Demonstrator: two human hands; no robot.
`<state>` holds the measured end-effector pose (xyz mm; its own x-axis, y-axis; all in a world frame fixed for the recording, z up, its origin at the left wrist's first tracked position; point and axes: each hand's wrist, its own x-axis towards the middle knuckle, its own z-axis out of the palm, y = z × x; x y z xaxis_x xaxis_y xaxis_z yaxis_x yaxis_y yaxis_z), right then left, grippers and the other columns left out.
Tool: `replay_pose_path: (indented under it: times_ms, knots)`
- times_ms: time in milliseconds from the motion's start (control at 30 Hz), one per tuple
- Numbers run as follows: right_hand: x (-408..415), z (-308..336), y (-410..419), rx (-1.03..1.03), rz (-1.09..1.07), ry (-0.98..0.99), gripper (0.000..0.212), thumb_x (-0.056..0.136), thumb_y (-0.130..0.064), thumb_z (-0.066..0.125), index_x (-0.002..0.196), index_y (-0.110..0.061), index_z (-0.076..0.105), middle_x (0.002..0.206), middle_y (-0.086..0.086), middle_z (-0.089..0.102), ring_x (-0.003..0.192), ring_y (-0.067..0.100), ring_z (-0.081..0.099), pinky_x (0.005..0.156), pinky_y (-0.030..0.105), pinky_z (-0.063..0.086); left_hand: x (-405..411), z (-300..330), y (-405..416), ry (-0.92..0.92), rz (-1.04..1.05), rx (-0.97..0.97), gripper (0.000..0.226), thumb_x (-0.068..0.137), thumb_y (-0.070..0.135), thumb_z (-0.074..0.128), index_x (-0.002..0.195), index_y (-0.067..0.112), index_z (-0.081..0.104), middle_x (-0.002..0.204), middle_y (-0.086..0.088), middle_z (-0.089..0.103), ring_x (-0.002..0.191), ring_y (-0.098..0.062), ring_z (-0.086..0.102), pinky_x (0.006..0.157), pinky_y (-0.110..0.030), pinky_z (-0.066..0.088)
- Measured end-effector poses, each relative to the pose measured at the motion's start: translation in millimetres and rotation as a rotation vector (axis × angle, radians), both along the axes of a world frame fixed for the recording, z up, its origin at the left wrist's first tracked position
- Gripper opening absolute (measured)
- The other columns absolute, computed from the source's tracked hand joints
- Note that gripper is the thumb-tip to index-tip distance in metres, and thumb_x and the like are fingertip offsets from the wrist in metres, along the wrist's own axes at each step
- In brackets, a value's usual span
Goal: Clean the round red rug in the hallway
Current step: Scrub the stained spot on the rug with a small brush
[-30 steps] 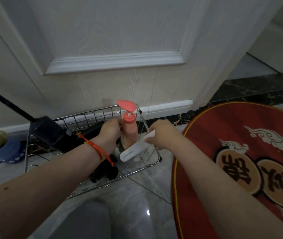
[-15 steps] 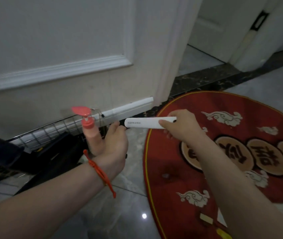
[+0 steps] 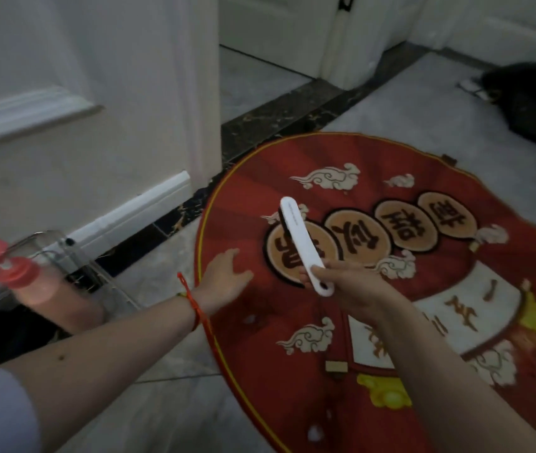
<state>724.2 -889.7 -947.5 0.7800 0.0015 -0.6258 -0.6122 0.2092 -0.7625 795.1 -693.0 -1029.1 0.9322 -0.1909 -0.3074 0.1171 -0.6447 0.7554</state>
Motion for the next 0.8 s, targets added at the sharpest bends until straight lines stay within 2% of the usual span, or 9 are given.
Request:
replay_pose_path:
  times_ms: [100, 200, 267, 333, 367, 433, 500, 700, 800]
  knots:
    - [-12.6, -15.5, -8.7, -0.078, 0.105, 0.091, 0.013, 0.096, -0.003, 0.048, 0.101, -0.003, 0.060, 0.094, 0.008, 0.067, 0.081, 0.013, 0.067, 0.064, 0.021, 0.053, -0.4, -20.7, 1.8, 0.027, -0.274, 0.204, 0.094, 0.077, 0.049, 0.073, 0.148, 0.007, 0.027, 0.151, -0.013, 0.031, 0.140, -0.026, 0.028, 0.113, -0.031, 0.023]
    - [-22.9, -35.0, -4.3, -0.246, 0.101, 0.183, 0.011, 0.095, -0.006, 0.044, 0.096, -0.004, 0.055, 0.080, 0.008, 0.055, 0.062, 0.015, 0.054, 0.054, 0.025, 0.044, -9.9, -35.4, 1.0, 0.052, -0.364, 0.237, 0.116, 0.063, 0.071, 0.070, 0.150, 0.010, 0.022, 0.155, -0.011, 0.024, 0.142, -0.025, 0.022, 0.116, -0.035, 0.021]
    - [-30.7, -49.6, 3.3, -0.370, 0.087, 0.232, 0.012, 0.095, -0.014, 0.043, 0.098, -0.005, 0.050, 0.075, 0.007, 0.049, 0.055, 0.014, 0.048, 0.049, 0.026, 0.039, -19.0, -42.7, 0.0, 0.035, -0.384, 0.248, 0.118, 0.063, 0.072, 0.068, 0.151, 0.011, 0.018, 0.157, -0.010, 0.017, 0.144, -0.025, 0.015, 0.116, -0.035, 0.016]
    - [-38.9, -67.9, 11.3, -0.548, 0.147, 0.205, 0.026, 0.097, -0.029, 0.048, 0.108, -0.005, 0.049, 0.075, 0.005, 0.051, 0.054, 0.013, 0.050, 0.045, 0.023, 0.037, -26.2, -50.0, 0.8, 0.008, -0.384, 0.284, 0.117, 0.067, 0.065, 0.071, 0.152, 0.011, 0.011, 0.159, -0.009, 0.008, 0.146, -0.024, 0.007, 0.116, -0.035, 0.012]
    - [-45.1, -77.0, 15.2, -0.664, 0.197, 0.176, 0.037, 0.096, -0.037, 0.050, 0.112, -0.004, 0.050, 0.080, 0.005, 0.054, 0.059, 0.015, 0.053, 0.046, 0.024, 0.037, -29.4, -52.7, 0.2, -0.010, -0.389, 0.300, 0.119, 0.066, 0.064, 0.072, 0.152, 0.010, 0.009, 0.159, -0.009, 0.006, 0.146, -0.024, 0.005, 0.117, -0.035, 0.012]
    - [-55.4, -93.3, 22.2, -0.894, 0.272, 0.122, 0.051, 0.092, -0.045, 0.053, 0.118, -0.002, 0.052, 0.100, 0.010, 0.060, 0.085, 0.024, 0.061, 0.061, 0.028, 0.040, -31.8, -58.6, -0.6, -0.039, -0.382, 0.318, 0.125, 0.062, 0.067, 0.073, 0.152, 0.009, 0.008, 0.159, -0.009, 0.003, 0.146, -0.024, 0.002, 0.118, -0.036, 0.011]
    - [-65.2, -105.6, 29.3, -0.954, 0.279, 0.129, 0.054, 0.092, -0.047, 0.053, 0.124, -0.004, 0.052, 0.116, 0.013, 0.060, 0.104, 0.027, 0.059, 0.074, 0.029, 0.043, -34.7, -61.2, -0.9, -0.047, -0.389, 0.321, 0.130, 0.058, 0.069, 0.074, 0.152, 0.008, 0.007, 0.159, -0.009, 0.001, 0.146, -0.024, 0.000, 0.118, -0.037, 0.009]
    - [-62.4, -119.1, 37.0, -1.041, 0.270, 0.236, 0.065, 0.085, -0.059, 0.054, 0.128, -0.011, 0.048, 0.122, 0.009, 0.058, 0.110, 0.027, 0.057, 0.081, 0.030, 0.044, -43.5, -68.6, 11.6, -0.099, -0.399, 0.320, 0.137, 0.053, 0.064, 0.080, 0.151, 0.006, 0.005, 0.159, -0.010, -0.001, 0.146, -0.023, -0.002, 0.118, -0.034, 0.006]
    - [-53.2, -110.5, 39.5, -1.159, 0.345, 0.168, 0.058, 0.090, -0.049, 0.054, 0.132, -0.014, 0.037, 0.125, 0.010, 0.052, 0.111, 0.029, 0.055, 0.082, 0.036, 0.044, -47.5, -71.2, 16.5, -0.116, -0.400, 0.328, 0.139, 0.052, 0.062, 0.082, 0.151, 0.006, 0.002, 0.159, -0.009, -0.003, 0.146, -0.023, -0.004, 0.117, -0.033, 0.006]
